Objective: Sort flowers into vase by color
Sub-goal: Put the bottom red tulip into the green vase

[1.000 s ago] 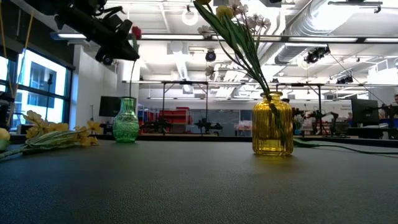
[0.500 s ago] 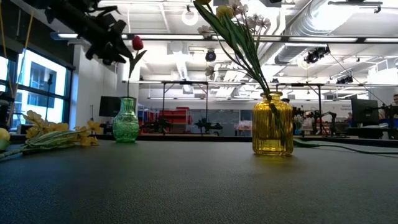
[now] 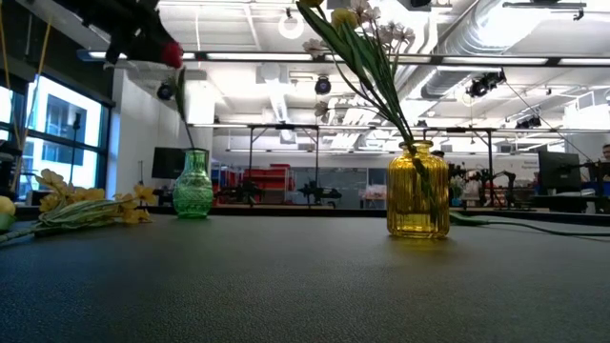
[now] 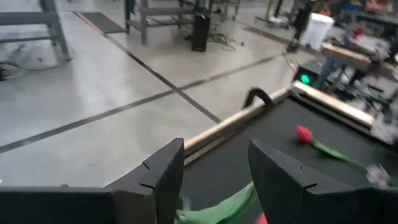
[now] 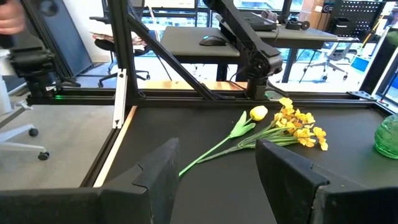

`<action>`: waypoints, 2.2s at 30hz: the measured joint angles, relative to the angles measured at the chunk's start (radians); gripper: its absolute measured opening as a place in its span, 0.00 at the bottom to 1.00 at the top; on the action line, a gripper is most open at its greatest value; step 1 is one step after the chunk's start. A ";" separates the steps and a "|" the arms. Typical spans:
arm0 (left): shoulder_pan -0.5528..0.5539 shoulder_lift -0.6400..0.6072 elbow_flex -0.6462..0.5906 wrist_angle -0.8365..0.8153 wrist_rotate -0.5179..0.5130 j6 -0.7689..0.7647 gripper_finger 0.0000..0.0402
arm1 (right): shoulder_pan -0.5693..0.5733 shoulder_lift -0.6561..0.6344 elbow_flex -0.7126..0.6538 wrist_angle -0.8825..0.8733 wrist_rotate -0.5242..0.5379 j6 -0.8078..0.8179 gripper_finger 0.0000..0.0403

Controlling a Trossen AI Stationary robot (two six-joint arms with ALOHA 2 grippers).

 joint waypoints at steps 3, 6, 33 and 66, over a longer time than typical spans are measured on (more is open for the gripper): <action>-0.096 -0.007 0.000 -0.041 -0.073 -0.004 0.41 | -0.009 0.000 0.000 -0.010 0.000 0.020 0.49; -0.201 -0.006 0.000 -0.075 -0.192 -0.015 0.41 | -0.016 0.000 0.000 -0.040 0.000 0.049 0.49; -0.925 0.383 0.305 -0.172 -0.503 0.004 0.39 | -0.019 0.000 0.000 -0.064 -0.001 0.079 0.49; -0.447 0.580 0.398 -0.735 -0.976 -0.201 0.19 | -0.026 0.054 0.000 -0.060 -0.001 0.112 0.49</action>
